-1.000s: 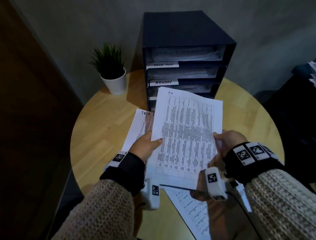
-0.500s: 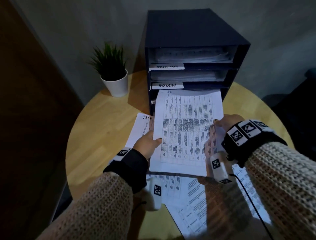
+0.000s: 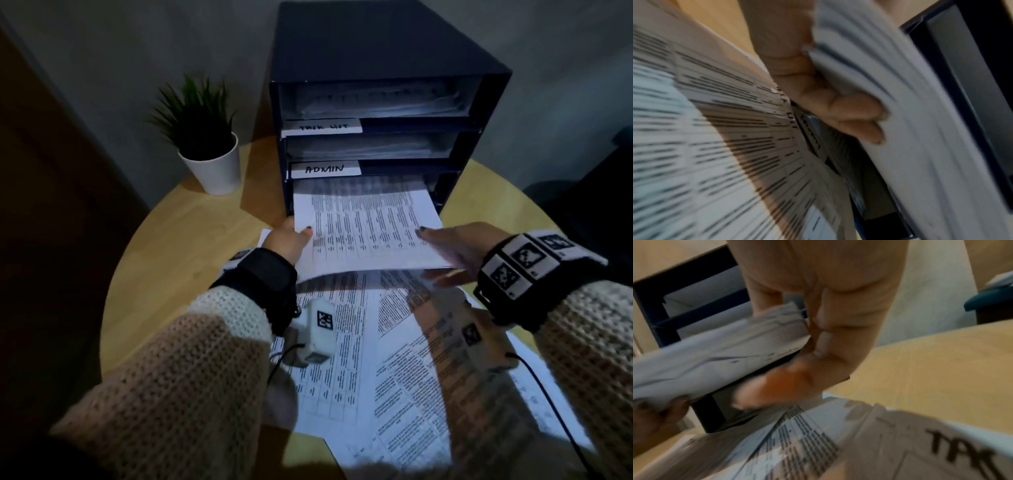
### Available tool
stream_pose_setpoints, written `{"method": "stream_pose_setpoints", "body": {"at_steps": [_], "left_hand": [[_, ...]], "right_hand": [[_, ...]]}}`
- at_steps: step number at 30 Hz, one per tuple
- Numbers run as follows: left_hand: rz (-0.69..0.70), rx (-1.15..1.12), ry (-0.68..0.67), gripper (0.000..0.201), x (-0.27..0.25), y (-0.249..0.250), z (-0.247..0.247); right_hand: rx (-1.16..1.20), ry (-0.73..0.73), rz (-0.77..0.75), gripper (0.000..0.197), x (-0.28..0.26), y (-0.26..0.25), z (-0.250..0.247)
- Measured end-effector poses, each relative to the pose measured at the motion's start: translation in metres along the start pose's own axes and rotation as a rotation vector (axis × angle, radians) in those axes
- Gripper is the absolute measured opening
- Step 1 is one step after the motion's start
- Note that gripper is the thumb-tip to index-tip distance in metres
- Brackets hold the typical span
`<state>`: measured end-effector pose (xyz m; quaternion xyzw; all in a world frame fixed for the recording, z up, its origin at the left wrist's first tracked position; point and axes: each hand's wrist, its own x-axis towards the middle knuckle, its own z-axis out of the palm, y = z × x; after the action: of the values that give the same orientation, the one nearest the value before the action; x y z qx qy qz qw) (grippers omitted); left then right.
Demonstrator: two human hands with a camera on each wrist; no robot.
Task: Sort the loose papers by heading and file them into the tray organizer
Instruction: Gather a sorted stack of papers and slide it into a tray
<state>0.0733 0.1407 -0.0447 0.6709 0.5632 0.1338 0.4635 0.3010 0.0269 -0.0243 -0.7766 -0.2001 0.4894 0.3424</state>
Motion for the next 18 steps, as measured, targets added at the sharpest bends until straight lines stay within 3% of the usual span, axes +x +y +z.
{"method": "stream_pose_setpoints", "body": {"at_steps": [2,5,9,11,16,18], "left_hand": [[-0.017,0.066,-0.012,0.052,0.009,0.009,-0.004],[-0.043,-0.055,-0.023,0.055,0.018,0.026,-0.011],[-0.188,-0.519,-0.057,0.030,0.024,0.033,-0.017],[-0.267,-0.633,-0.109,0.021,0.024,0.033,-0.018],[-0.281,-1.228,-0.105,0.003,0.018,0.046,-0.013],[-0.242,-1.378,-0.025,0.010,0.017,0.052,-0.004]], "right_hand": [[0.124,-0.088,-0.003,0.030,-0.006,0.008,0.000],[0.303,-0.106,-0.092,0.012,0.004,0.006,0.001],[0.574,-0.031,-0.070,0.013,0.022,-0.012,0.017],[0.754,0.015,-0.105,0.014,0.027,-0.024,0.026],[0.941,0.041,-0.203,0.011,0.030,-0.047,0.041],[0.998,0.092,-0.246,0.011,0.032,-0.050,0.046]]}}
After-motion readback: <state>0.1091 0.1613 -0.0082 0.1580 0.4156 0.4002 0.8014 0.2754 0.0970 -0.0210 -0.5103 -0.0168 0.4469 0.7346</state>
